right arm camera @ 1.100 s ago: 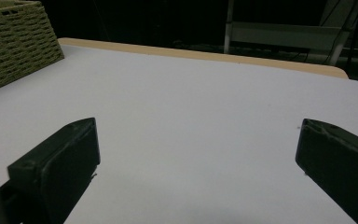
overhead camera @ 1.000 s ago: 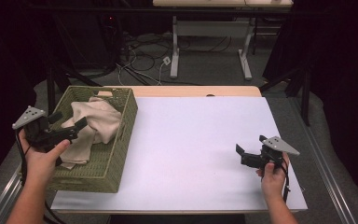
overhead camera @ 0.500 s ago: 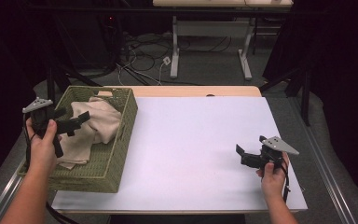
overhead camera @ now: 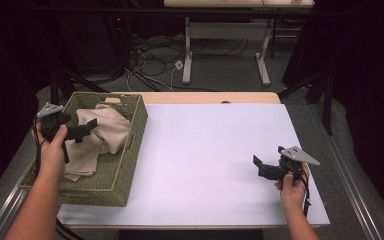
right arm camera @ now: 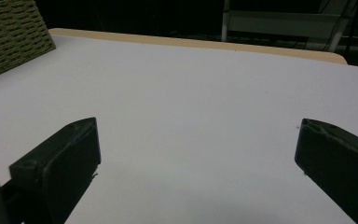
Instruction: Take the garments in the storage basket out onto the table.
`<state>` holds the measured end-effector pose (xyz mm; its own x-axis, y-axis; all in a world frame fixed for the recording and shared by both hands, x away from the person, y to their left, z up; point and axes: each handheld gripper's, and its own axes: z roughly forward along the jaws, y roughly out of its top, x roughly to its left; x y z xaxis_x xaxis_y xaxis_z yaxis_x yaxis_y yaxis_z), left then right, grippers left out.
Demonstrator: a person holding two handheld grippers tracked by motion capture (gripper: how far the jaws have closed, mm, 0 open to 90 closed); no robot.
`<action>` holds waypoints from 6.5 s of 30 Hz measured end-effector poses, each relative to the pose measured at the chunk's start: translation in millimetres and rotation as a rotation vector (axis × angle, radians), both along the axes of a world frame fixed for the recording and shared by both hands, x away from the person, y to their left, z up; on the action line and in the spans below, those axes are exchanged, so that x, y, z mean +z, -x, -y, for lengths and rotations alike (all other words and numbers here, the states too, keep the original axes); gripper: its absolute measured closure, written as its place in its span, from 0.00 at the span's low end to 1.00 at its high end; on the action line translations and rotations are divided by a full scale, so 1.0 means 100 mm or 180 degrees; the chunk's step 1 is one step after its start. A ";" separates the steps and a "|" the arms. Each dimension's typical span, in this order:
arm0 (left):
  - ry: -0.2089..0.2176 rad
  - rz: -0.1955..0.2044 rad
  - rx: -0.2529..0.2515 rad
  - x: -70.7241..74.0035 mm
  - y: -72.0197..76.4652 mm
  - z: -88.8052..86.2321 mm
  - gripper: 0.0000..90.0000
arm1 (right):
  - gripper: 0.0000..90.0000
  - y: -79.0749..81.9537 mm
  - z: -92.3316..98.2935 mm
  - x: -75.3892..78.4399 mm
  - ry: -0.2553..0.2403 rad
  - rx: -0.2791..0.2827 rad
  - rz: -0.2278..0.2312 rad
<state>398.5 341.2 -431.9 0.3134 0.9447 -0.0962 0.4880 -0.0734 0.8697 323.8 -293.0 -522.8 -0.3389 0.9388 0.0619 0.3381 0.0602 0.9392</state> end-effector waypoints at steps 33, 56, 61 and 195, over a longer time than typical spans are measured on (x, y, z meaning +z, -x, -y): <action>-0.0349 -0.0604 0.0109 -0.57 -0.43 0.08 0.00 | 0.01 -0.04 -0.02 -0.07 0.0073 0.0059 -0.0197; -0.0186 -0.0835 0.0145 -0.72 -0.55 -0.06 0.00 | 0.01 -0.06 -0.04 -0.12 0.0121 0.0057 -0.0254; -0.0096 -0.0853 0.0109 -0.75 -0.55 -0.07 0.00 | 0.01 -0.06 -0.04 -0.12 0.0145 0.0065 -0.0284; 0.0773 0.0079 0.0462 -0.07 0.29 -0.08 0.68 | 0.02 -0.10 -0.06 -0.17 0.0261 0.0040 -0.0365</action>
<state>369.9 349.6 -439.1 0.1816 0.9301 -0.3193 0.4566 0.2078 0.8651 333.3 -286.6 -540.1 -0.3459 0.9380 0.0240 0.4418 0.1402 0.8861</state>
